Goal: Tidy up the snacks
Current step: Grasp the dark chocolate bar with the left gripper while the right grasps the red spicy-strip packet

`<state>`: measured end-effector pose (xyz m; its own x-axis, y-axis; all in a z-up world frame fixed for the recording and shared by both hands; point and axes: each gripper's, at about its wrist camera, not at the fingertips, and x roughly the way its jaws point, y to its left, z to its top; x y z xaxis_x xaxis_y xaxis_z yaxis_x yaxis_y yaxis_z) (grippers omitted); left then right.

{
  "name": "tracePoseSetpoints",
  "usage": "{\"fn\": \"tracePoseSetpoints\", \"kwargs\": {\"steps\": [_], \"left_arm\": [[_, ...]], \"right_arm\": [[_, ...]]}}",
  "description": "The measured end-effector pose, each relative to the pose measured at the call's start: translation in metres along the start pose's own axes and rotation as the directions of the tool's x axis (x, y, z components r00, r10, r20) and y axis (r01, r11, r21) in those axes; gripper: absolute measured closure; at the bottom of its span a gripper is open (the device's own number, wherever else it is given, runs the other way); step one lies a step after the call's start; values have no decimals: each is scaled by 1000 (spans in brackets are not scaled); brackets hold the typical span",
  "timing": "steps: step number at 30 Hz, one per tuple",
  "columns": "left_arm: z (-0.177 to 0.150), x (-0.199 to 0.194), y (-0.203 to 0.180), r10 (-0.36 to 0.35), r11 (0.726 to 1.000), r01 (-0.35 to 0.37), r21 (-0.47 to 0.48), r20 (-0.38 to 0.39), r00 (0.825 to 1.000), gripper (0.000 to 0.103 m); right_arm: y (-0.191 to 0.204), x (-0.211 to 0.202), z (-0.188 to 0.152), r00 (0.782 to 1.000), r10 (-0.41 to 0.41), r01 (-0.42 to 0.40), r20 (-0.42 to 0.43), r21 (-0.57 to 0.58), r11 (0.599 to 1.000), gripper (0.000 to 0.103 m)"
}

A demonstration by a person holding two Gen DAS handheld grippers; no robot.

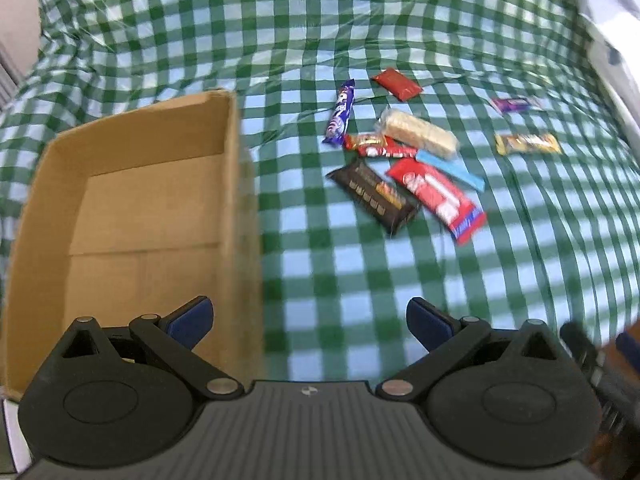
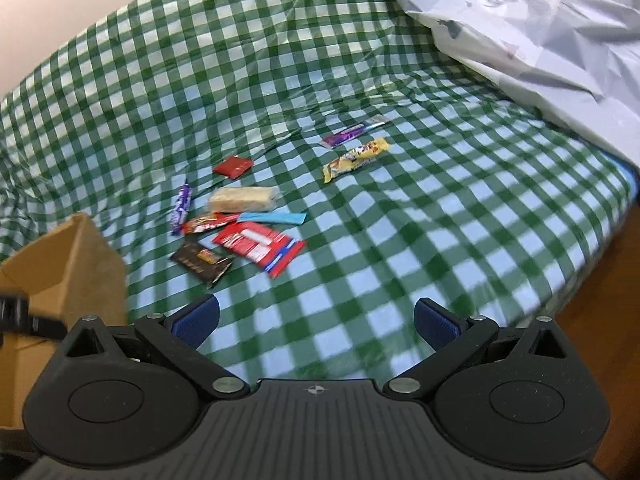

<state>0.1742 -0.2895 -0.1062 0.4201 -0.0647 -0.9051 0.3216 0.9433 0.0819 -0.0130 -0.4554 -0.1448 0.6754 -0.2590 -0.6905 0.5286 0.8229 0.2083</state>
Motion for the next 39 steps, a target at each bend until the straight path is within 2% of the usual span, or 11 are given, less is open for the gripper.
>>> {"fn": "tracePoseSetpoints", "kwargs": {"steps": [8,16,20,22,24,27,32,33,34,35,39], "left_arm": [[74,111,-39,28,996,-31,-81,-47,999,0],[104,196,-47,74,996,-78,-51,-84,994,0],[89,217,-15,-89,973,77,-216,-49,995,0],[84,218,-9,-113,961,105,-255,-18,993,0],[86,219,-19,-86,979,76,-188,-47,995,0],[88,222,-37,-24,996,18,-82,-80,996,0],[92,223,-32,-31,994,19,-107,-107,994,4],[92,219,-31,-21,993,10,-114,-97,995,19],[92,210,-32,-24,993,15,-118,-77,997,48],[92,201,-33,-33,994,26,-109,-63,997,60],[88,186,-28,-56,991,45,-127,-80,995,60]], "right_arm": [[5,121,35,987,101,-122,-122,-183,975,0],[41,221,47,965,172,-235,-197,-367,900,0],[46,255,45,964,166,-237,-207,-389,890,0],[48,255,38,975,177,-220,-137,-445,868,0],[46,254,35,976,190,-218,-106,-432,875,0],[44,250,35,977,191,-211,-90,-434,876,0],[47,248,35,979,178,-202,-97,-444,873,1],[49,247,34,979,175,-204,-105,-446,872,3],[51,243,35,977,184,-213,-110,-440,872,18],[60,238,29,977,188,-213,-101,-444,870,39],[71,225,21,980,171,-201,-106,-475,857,62]]}}
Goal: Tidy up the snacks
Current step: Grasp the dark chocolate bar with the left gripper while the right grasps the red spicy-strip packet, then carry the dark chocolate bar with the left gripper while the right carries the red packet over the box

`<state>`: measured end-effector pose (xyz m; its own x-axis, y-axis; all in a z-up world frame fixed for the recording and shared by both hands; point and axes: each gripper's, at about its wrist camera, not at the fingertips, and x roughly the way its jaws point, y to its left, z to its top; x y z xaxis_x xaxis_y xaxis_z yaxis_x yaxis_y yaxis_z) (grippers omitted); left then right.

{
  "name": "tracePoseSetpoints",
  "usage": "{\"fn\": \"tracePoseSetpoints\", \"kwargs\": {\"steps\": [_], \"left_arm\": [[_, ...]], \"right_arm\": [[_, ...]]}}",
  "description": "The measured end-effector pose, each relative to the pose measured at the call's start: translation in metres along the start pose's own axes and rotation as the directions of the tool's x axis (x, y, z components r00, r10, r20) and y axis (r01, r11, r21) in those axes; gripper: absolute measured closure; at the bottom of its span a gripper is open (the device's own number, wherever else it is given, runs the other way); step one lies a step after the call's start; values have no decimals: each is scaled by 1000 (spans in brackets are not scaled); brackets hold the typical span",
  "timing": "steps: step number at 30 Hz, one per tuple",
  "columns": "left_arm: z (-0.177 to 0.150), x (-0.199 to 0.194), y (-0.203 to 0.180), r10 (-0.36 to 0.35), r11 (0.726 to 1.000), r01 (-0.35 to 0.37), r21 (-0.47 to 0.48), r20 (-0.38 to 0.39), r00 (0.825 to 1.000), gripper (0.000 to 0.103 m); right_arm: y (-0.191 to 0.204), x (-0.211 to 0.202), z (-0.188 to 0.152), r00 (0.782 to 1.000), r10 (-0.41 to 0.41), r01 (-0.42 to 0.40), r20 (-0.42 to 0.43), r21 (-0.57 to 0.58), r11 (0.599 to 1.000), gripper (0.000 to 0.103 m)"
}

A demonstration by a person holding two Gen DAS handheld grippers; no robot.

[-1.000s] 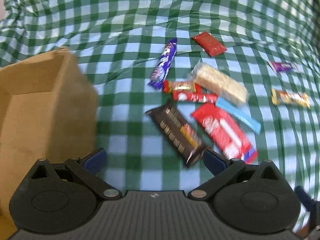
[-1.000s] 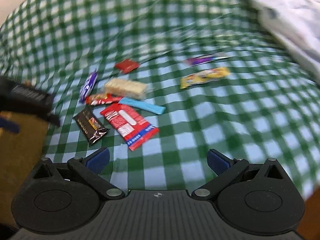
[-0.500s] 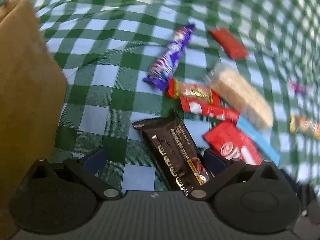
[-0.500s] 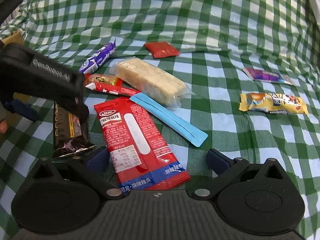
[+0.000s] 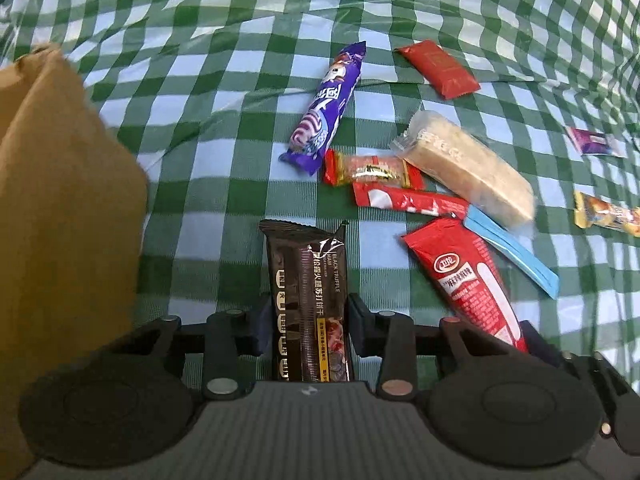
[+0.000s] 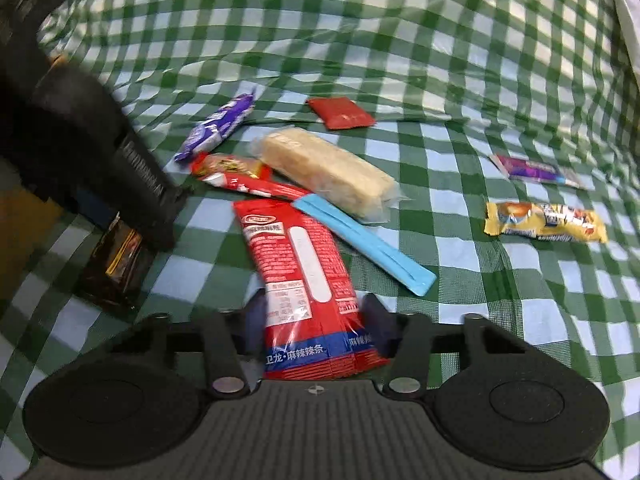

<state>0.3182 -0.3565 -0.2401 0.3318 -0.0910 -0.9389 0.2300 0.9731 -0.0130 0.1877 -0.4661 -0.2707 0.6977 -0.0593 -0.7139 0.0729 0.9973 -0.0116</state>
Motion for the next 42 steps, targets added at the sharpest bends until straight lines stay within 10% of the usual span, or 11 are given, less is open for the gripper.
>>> {"fn": "tracePoseSetpoints", "kwargs": {"steps": [15,30,42], "left_arm": [[-100,-188,65,-197,980,189,60,164,967,60],[-246,-315,225,-16,998,35,-60,295,956,60],[-304,-360,270,-65,988,117,-102,409,910,60]], "right_arm": [[11,-156,14,985,12,-52,173,227,972,71],[166,-320,-28,923,295,-329,246,109,938,71],[233,-386,-51,924,276,-274,265,-45,961,70]]}}
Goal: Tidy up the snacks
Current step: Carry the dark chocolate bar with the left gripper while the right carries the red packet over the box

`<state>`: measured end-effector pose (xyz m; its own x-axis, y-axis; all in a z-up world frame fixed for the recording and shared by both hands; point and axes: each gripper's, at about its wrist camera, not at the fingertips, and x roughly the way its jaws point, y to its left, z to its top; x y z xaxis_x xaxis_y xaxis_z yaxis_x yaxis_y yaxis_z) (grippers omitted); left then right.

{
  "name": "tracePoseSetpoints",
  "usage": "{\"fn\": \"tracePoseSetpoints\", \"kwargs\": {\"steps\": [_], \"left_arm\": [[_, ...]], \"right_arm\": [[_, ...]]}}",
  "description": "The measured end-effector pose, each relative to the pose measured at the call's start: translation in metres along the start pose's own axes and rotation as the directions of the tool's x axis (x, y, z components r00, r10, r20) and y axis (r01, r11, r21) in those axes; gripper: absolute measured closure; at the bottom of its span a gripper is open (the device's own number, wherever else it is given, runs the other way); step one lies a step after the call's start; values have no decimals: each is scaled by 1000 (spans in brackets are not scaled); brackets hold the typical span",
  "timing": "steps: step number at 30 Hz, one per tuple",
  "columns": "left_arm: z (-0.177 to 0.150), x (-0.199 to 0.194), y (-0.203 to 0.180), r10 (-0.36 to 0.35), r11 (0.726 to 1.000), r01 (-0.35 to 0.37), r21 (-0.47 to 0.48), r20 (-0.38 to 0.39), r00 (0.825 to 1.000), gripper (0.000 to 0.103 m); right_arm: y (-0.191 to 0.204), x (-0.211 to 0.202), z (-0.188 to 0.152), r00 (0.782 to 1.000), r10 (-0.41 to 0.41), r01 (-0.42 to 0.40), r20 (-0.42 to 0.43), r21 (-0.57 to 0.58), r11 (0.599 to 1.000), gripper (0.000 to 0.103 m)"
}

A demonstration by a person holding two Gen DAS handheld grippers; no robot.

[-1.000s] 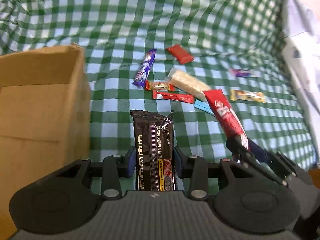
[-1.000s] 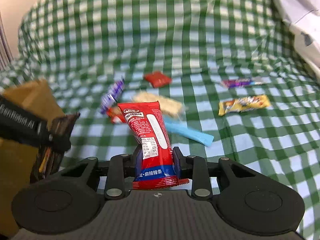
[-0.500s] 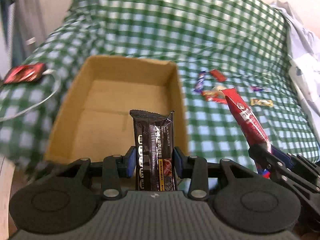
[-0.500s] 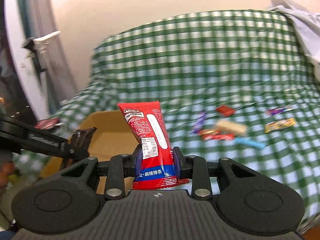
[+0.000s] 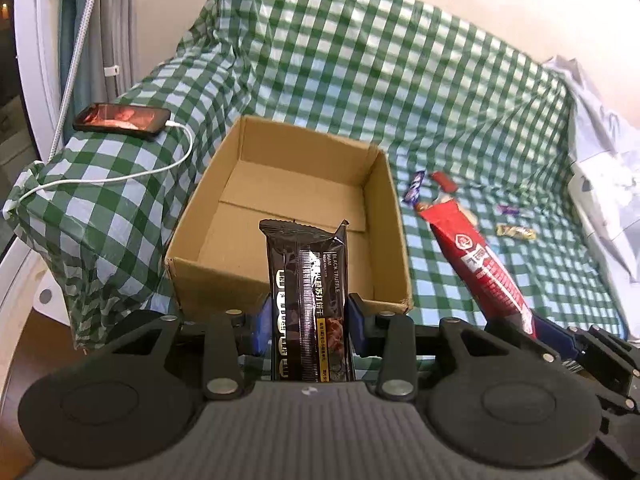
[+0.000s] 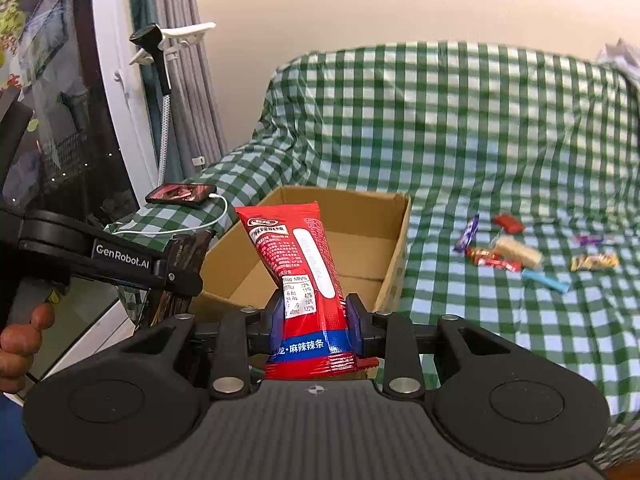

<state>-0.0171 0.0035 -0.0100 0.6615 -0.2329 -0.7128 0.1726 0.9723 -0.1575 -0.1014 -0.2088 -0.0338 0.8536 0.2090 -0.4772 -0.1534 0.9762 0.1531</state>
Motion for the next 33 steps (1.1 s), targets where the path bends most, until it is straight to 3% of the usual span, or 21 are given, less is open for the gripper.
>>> {"fn": "tracePoseSetpoints", "kwargs": {"steps": [11,33], "left_arm": [[-2,-14,2,-13,1000,13,-13,31,999,60],[-4,-1,5,-19,999,19,-34,-10,1000,60]], "right_arm": [[9,-12,-4,1000,-24,24,2,-27,999,70],[12,7,-2,998,-23,20,-61,-44,999,70]]}}
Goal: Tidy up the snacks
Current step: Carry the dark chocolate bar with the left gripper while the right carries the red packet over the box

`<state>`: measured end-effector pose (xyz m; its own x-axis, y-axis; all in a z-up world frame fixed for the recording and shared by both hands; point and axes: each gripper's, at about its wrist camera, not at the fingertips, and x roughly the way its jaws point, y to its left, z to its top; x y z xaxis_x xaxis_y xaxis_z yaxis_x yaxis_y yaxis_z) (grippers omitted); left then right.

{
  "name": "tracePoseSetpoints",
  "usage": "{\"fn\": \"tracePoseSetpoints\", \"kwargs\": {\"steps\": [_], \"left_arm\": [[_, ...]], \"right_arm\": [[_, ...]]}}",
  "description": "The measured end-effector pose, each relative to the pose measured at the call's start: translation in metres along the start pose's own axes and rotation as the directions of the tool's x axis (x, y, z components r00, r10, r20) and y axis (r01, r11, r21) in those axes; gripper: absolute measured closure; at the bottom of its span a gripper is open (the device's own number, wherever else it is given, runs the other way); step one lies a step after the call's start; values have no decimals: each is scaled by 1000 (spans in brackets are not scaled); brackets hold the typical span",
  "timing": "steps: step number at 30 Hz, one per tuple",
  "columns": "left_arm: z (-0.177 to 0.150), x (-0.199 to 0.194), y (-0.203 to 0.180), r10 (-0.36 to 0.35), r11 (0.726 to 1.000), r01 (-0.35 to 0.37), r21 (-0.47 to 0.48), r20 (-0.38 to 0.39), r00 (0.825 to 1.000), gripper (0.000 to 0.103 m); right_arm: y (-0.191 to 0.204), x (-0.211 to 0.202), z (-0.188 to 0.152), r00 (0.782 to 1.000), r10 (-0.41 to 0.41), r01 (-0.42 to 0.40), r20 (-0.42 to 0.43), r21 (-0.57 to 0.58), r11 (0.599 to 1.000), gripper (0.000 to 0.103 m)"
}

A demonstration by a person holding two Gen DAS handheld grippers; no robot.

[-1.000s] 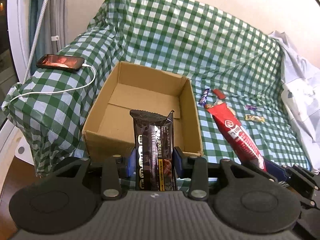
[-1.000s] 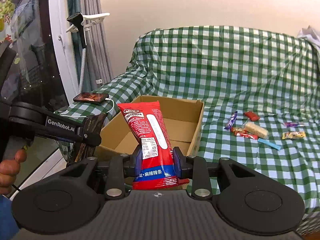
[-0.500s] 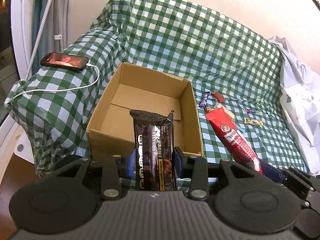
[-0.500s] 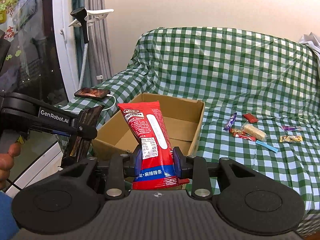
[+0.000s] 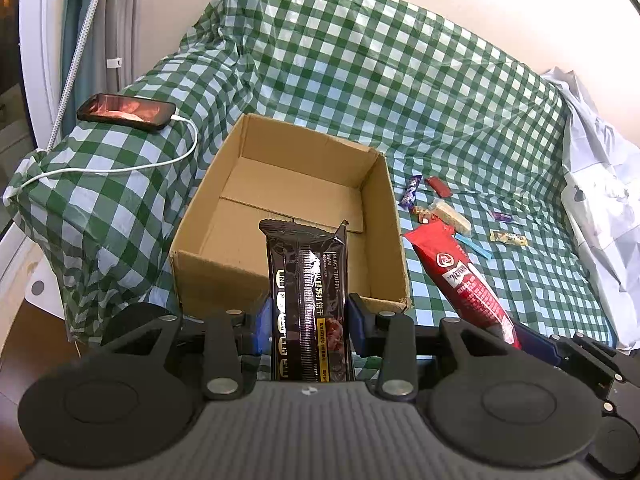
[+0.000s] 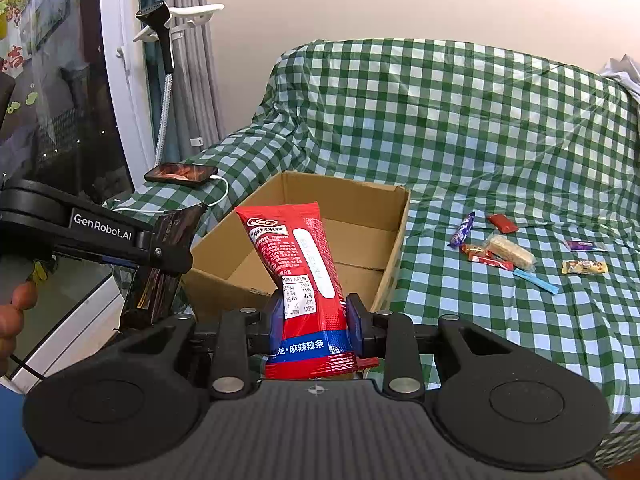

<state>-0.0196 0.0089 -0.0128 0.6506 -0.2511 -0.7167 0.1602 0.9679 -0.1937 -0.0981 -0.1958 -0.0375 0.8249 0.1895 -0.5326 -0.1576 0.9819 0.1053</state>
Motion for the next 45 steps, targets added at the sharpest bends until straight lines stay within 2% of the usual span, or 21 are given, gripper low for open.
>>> {"fn": "tracePoseSetpoints", "kwargs": {"steps": [27,45], "left_arm": [[6,52,18,-5,999,0,-44,-115,993,60],[42,78,33,27,997,-34,-64,-102,994,60]], "right_arm": [[-7,46,-1,992,-10,11,-127,9,1000,70],[-10,78,19,988,-30,34,-151,22,999,70]]}}
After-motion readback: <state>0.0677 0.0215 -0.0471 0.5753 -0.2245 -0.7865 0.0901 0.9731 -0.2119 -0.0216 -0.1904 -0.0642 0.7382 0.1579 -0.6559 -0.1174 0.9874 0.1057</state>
